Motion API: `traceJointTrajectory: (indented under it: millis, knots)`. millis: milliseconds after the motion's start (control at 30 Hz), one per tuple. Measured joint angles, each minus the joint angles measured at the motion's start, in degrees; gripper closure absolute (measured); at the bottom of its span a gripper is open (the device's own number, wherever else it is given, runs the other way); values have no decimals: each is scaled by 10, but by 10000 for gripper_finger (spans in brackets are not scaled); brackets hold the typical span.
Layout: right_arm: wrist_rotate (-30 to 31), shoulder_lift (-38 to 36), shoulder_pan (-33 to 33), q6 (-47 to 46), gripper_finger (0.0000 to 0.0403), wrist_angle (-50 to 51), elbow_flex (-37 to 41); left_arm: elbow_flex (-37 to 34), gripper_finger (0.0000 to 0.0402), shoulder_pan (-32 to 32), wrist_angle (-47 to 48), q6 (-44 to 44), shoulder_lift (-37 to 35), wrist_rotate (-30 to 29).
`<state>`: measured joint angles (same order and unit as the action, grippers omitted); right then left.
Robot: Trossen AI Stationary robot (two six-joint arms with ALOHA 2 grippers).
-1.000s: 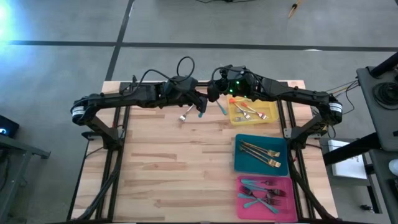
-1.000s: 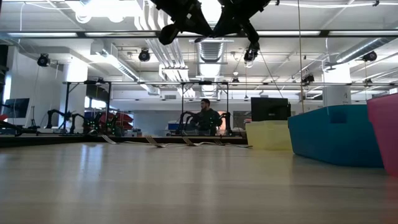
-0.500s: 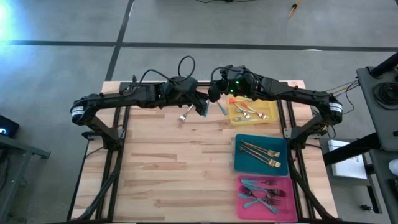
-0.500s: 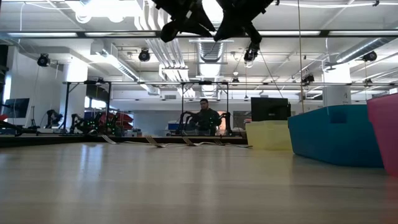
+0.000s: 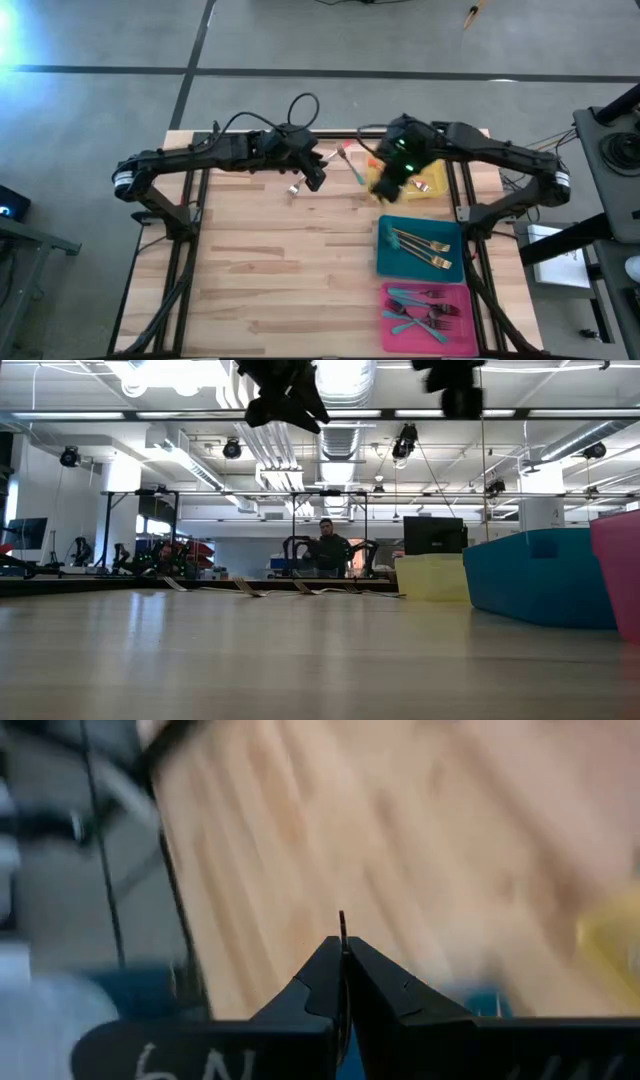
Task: Sort silverware by color (type)
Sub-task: Put the blue fork into the pink bin
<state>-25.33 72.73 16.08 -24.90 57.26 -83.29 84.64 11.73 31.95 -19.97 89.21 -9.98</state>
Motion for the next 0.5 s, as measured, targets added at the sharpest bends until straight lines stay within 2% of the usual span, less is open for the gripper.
traceJointTrajectory:
  millis: [100, 200, 300, 500]
  knots:
    - [1, -25, -33, 30, 394, 117, 1, 0, 290, 0, 12, 0, 1, 0]
    - [35, -41, -75, 32, 394, 197, 12, 0, 290, 0, 22, 0, 3, 0]
    - [58, -58, -120, -1, 394, 197, 44, 0, 290, 0, 21, 0, 3, 0]
    - [58, -79, -222, -22, 394, 172, 131, -3, 290, 0, 27, -4, 3, 0]
